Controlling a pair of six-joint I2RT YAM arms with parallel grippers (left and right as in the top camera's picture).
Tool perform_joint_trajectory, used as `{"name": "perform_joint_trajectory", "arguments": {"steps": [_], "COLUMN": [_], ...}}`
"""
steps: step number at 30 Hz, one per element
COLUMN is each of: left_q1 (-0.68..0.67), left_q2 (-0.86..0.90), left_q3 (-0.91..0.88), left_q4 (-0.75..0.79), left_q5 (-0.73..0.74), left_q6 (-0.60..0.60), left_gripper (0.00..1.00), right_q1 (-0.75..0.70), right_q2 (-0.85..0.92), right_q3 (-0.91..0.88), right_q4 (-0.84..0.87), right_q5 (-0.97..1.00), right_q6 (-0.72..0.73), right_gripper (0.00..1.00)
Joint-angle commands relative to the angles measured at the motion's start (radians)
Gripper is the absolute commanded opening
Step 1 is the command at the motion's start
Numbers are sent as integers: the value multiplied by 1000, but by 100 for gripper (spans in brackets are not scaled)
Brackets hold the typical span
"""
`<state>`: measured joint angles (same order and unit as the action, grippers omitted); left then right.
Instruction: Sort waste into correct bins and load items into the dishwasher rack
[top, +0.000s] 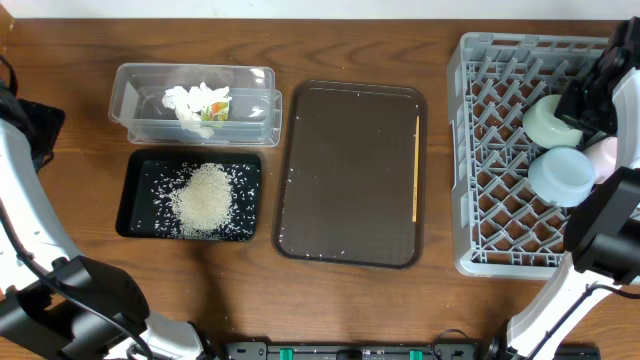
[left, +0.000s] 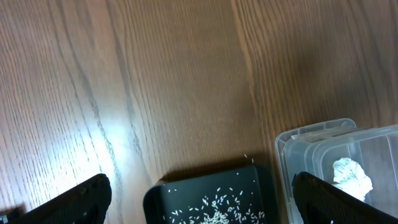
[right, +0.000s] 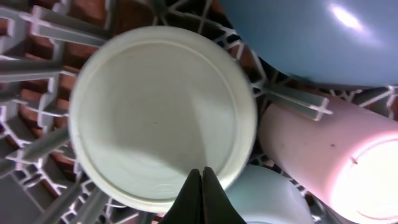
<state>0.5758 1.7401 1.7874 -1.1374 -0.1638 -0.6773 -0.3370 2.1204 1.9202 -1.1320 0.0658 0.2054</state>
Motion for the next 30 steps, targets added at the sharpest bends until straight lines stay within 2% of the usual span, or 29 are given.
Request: {"name": "perform_joint_trajectory", "arguments": {"steps": [1, 13, 24, 30], "left_q1": [4, 4, 4, 4], "left_q2": [5, 5, 5, 5], "left_q3": [2, 2, 2, 2], "left_q4": [-3, -3, -3, -3], "left_q5": [-6, -6, -6, -6], "left_q6": [3, 3, 2, 3], "left_gripper": [95, 95, 95, 95], "right_q1": [33, 67, 41, 43], "right_q2": [-27, -25, -27, -147], "right_q3": [-10, -14, -103, -101], "right_q4": [16, 68, 69, 65], "right_q5": [-29, 31, 42, 31], "right_q6": [18, 3, 5, 34], "right_gripper": [1, 1, 1, 1]}}
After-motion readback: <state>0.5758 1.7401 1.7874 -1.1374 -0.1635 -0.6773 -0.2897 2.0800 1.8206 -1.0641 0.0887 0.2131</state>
